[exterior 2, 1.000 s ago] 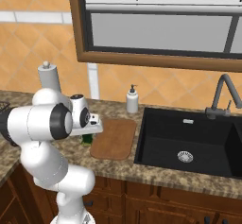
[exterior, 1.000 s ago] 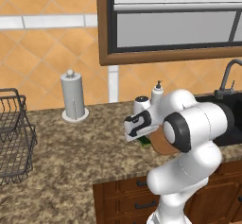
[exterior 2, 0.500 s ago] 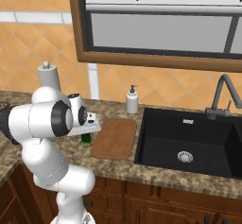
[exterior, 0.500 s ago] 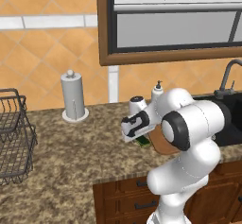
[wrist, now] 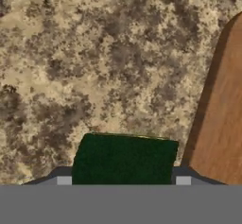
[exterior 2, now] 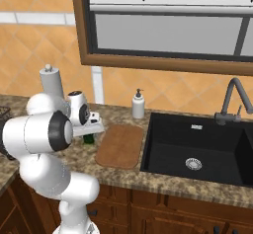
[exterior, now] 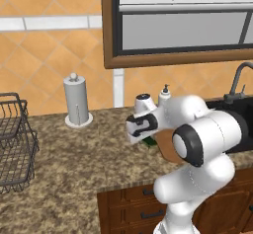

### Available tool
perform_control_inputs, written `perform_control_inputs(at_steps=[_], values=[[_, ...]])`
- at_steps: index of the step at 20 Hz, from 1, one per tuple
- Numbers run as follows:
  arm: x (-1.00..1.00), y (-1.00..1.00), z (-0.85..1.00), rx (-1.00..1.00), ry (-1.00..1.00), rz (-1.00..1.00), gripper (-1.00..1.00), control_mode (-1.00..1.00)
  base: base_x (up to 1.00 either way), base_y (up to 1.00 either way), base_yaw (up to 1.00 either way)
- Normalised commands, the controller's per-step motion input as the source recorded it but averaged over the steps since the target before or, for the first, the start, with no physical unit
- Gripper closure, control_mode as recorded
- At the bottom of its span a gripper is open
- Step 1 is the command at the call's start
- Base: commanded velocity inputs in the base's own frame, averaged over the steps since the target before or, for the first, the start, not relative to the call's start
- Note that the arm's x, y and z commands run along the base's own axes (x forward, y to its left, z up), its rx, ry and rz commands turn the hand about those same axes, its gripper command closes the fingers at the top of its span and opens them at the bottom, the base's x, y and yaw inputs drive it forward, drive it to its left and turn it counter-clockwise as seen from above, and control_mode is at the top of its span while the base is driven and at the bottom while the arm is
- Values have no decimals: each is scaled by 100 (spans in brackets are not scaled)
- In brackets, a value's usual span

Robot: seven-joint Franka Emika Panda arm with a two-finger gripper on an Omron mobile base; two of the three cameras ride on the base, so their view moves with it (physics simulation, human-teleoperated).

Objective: Pick up the sponge from the counter and clean the cutting board by briefly scrubbing or pressing down on the cutting board. Once finished, release the sponge.

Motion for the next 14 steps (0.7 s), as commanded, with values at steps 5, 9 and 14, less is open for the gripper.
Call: perform_control_inputs(at_steps=[5,9,14], values=[[-1,-69,72,18,-8,-1,100,-100,0,0,0],[26,-74,-12,9,-6,0,100,-100,0,0,0],[71,-8,-35,11,0,0,100,-100,0,0,0]])
